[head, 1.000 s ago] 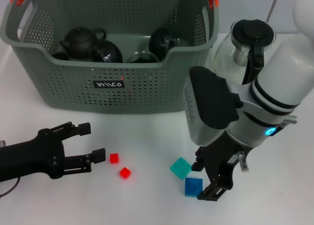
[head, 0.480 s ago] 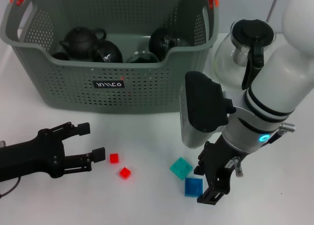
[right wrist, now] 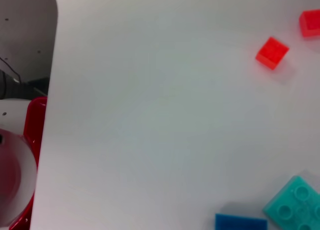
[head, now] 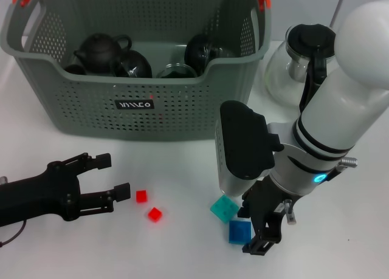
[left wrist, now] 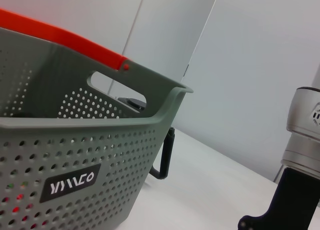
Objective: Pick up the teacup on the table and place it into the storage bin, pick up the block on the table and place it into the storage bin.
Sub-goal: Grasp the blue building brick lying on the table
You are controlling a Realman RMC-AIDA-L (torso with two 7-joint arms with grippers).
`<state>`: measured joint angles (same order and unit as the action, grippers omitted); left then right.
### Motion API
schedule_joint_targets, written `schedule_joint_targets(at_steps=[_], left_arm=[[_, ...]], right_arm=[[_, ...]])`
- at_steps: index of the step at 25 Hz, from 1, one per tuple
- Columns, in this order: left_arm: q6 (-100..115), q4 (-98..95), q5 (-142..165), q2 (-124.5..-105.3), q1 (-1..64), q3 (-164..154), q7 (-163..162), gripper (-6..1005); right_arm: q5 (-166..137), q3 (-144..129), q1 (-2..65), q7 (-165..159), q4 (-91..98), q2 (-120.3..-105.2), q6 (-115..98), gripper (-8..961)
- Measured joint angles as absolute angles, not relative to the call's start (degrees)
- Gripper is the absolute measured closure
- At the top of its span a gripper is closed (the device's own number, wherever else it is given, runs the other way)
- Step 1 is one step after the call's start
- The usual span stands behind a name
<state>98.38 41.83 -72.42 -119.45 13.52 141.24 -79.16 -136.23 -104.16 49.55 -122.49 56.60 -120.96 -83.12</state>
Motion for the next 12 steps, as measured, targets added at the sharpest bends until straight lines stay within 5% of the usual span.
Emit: schedule_joint_targets(at_steps=[12], left_arm=[[97.84, 41.83, -72.41, -119.49, 13.41, 141.24, -79.17, 63]], right_arm=[[-134.21, -104.76, 49.83, -123.53, 55.08, -120.98, -82.21, 270]])
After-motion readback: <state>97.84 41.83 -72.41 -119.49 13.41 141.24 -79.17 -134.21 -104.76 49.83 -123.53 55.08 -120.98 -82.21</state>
